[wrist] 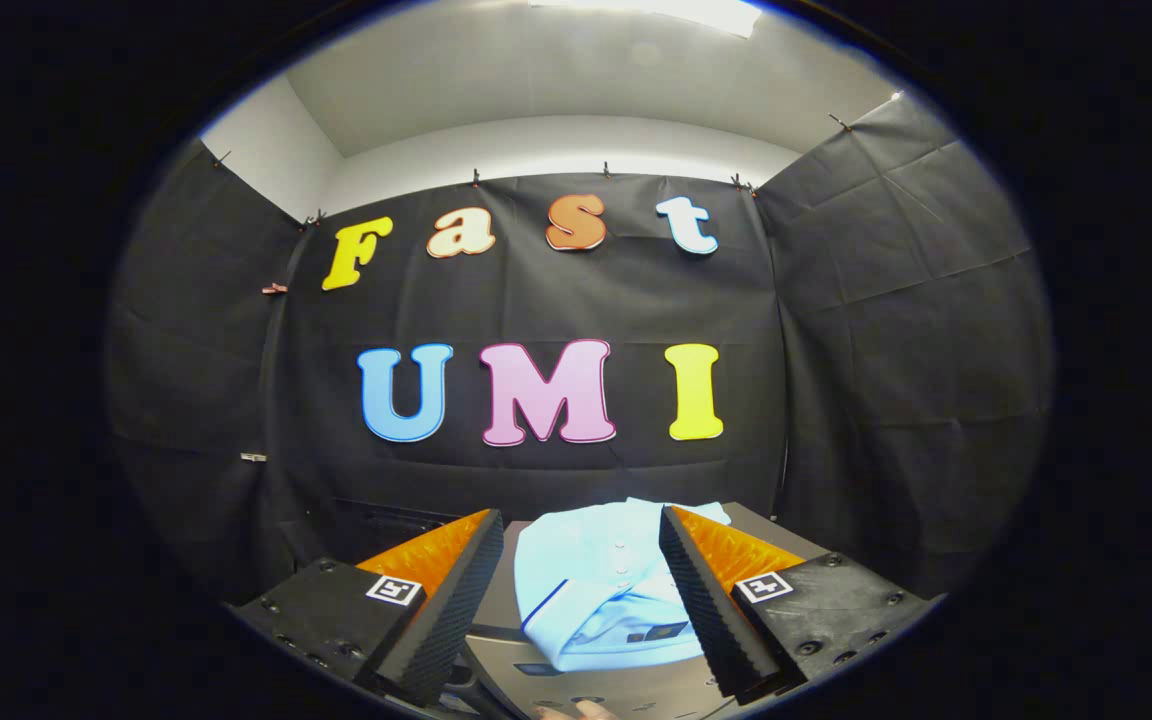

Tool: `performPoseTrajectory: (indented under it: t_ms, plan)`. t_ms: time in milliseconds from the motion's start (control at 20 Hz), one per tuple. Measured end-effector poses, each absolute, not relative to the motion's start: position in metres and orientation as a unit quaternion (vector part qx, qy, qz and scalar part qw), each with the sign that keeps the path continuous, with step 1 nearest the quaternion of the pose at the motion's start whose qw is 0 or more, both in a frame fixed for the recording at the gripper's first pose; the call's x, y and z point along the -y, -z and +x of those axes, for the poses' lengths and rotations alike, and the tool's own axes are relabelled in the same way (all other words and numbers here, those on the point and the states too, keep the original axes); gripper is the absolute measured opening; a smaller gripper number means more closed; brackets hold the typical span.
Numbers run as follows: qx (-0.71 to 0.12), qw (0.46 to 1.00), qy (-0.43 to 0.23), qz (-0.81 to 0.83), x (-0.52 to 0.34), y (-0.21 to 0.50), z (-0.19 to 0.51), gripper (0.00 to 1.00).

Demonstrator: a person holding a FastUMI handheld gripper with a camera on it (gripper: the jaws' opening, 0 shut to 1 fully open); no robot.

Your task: Put the clothes into the washing machine and then close the washing machine lid.

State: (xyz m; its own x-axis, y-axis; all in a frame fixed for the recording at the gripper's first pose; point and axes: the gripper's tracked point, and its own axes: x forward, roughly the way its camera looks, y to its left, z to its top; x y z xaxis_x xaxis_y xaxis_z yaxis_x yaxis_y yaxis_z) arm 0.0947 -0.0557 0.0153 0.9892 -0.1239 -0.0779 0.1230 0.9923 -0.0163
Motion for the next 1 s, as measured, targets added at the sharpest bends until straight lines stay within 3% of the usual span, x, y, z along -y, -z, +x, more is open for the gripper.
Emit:
performPoseTrajectory:
  t_ms: [550, 1000]
  plan:
    - [-0.185, 0.98, 0.065, 0.015, 0.083, 0.036, 0.215, 0.99]
    - [-0.343, 0.933, 0.108, -0.015, 0.121, 0.13, 0.275, 0.99]
